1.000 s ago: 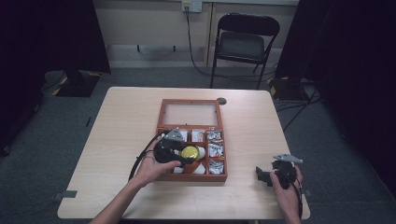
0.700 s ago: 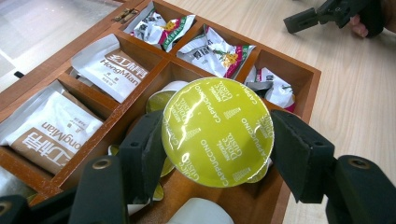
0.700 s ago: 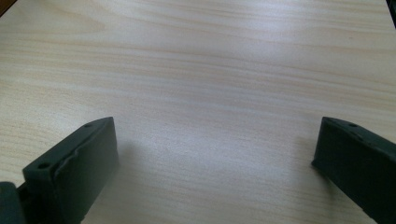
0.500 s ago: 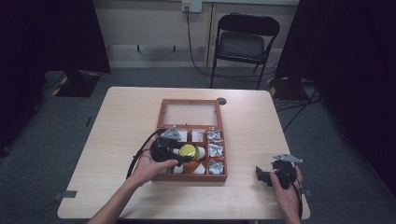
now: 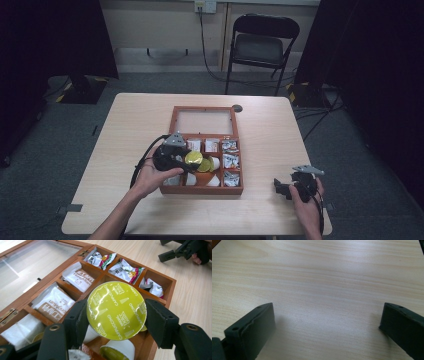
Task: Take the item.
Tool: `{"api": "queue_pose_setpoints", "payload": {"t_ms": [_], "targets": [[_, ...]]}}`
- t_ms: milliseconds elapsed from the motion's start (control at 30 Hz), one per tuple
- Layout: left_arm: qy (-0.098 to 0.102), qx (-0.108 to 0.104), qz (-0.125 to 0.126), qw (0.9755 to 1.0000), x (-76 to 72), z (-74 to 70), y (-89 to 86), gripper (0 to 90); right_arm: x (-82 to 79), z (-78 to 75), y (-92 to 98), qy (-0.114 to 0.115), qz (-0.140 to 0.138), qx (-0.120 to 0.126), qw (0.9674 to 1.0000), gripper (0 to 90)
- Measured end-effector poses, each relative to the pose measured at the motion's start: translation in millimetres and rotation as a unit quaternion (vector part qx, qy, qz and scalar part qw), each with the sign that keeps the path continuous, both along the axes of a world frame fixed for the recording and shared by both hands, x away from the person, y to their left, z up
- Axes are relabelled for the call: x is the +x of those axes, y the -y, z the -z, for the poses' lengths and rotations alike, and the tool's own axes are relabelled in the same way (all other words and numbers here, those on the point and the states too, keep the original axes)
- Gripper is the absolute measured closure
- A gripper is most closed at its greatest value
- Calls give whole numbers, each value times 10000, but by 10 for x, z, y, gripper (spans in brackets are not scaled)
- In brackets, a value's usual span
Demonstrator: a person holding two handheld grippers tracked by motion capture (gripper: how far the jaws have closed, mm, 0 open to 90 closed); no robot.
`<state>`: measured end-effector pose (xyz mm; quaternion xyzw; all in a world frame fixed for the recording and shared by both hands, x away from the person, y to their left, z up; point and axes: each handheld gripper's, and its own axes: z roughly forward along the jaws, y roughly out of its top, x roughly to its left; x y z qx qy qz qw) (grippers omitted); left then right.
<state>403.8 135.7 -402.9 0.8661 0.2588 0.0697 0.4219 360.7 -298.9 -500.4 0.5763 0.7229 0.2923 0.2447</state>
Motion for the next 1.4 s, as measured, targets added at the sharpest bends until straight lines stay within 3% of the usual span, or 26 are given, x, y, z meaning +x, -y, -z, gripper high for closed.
{"api": "queue_pose_setpoints", "payload": {"t_ms": [800,1400], "targets": [[119,-203,-280,9993,33,-131,-282,382,0,0,0,-1,1,0,10000,0],[197,-443,-611,9970,63,-245,-601,382,0,0,0,-1,1,0,10000,0]]}}
